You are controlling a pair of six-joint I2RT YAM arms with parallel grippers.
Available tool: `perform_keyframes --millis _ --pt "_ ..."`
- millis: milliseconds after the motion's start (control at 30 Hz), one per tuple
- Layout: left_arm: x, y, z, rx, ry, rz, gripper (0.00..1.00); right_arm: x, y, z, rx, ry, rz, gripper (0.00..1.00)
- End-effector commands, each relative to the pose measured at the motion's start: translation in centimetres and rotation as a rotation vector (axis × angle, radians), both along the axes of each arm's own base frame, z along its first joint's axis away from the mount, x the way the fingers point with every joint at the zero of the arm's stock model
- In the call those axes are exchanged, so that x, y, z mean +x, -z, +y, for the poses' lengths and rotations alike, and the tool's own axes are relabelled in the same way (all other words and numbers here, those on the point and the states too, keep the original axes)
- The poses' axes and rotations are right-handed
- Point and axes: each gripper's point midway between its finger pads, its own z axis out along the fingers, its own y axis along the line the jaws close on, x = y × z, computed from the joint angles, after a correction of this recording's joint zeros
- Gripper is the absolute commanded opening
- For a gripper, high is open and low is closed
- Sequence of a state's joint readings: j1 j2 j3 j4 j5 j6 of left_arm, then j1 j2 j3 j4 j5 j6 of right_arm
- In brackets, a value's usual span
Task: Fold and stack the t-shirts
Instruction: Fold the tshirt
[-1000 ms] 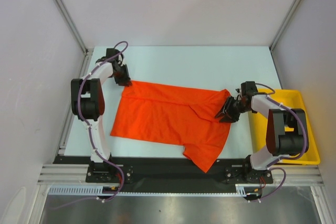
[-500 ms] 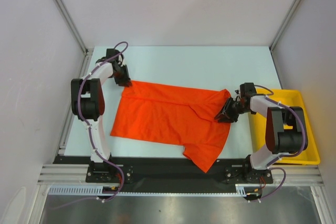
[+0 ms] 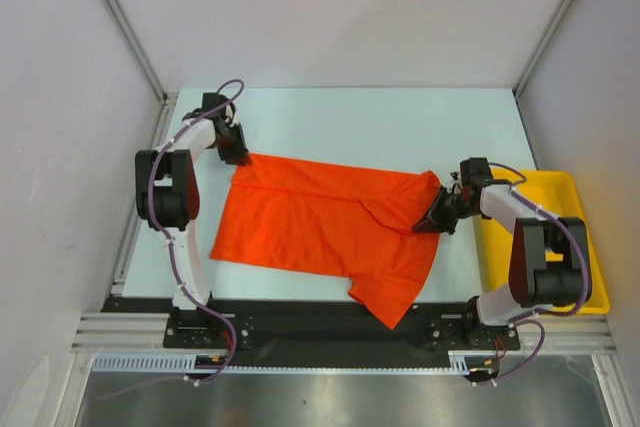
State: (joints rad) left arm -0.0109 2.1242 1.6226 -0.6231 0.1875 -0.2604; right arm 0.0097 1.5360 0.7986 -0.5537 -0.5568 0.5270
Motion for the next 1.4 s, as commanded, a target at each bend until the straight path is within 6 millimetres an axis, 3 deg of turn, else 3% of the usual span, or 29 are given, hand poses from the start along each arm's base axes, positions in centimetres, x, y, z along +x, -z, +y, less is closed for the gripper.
perform_keyframes --millis 0,400,500,600,667,700,733,833,900,933,967,1033,1067,1167,1367 --pt "1.0 -2.2 -0.2 0.011 0.013 -0.064 0.27 -1.6 -2.1 0.2 0.020 0.028 0.005 0.00" --pt "0.8 -1.6 -0.3 0.005 0.025 -0.048 0.27 -2.7 -2.3 1.2 0.091 0.057 0.060 0.00" --pt "0.5 -1.3 -0.3 0.006 0.023 -0.037 0.27 -2.5 -1.5 1.4 0.109 0.054 0.080 0.00" --pt "0.6 -1.4 -0.4 0.004 0.022 -0.045 0.27 -3.7 0.0 2.2 0.170 0.034 0.173 0.01" --pt "0.8 -1.7 -0.3 0.006 0.024 -0.051 0.27 -3.4 -0.1 1.9 0.145 -0.005 0.153 0.07" --pt "0.9 -1.9 -0.3 0.008 0.023 -0.054 0.27 -2.9 -1.1 0.5 0.099 0.019 0.126 0.09" --pt "1.0 -2.1 -0.3 0.010 0.024 -0.059 0.27 -0.5 -2.9 -0.4 0.045 0.024 0.026 0.15" --pt "1.3 -2.5 -0.1 0.018 0.023 -0.072 0.27 4.6 -5.8 -4.4 -0.094 0.144 -0.184 0.48" --pt "1.4 -2.6 -0.2 0.016 0.022 -0.077 0.27 8.5 -6.7 -7.6 -0.144 0.288 -0.253 0.55" --pt "1.5 -2.7 -0.2 0.012 0.022 -0.079 0.27 9.6 -5.6 -8.3 -0.144 0.326 -0.208 0.60" --pt "1.5 -2.7 -0.3 0.008 0.021 -0.077 0.27 12.4 -7.5 -9.3 -0.165 0.377 -0.243 0.60" --pt "1.5 -2.6 -0.4 0.004 0.023 -0.076 0.27 13.9 -6.3 -8.6 -0.160 0.414 -0.129 0.61" --pt "1.5 -2.6 -0.4 0.003 0.020 -0.074 0.27 15.6 -7.5 -9.0 -0.186 0.446 -0.145 0.61" --pt "1.6 -2.8 -0.5 -0.004 0.022 -0.079 0.27 15.6 -5.5 -8.6 -0.174 0.511 0.023 0.62" --pt "1.5 -2.8 -0.4 -0.001 0.021 -0.081 0.27 15.8 -5.4 -9.3 -0.156 0.685 0.108 0.51"
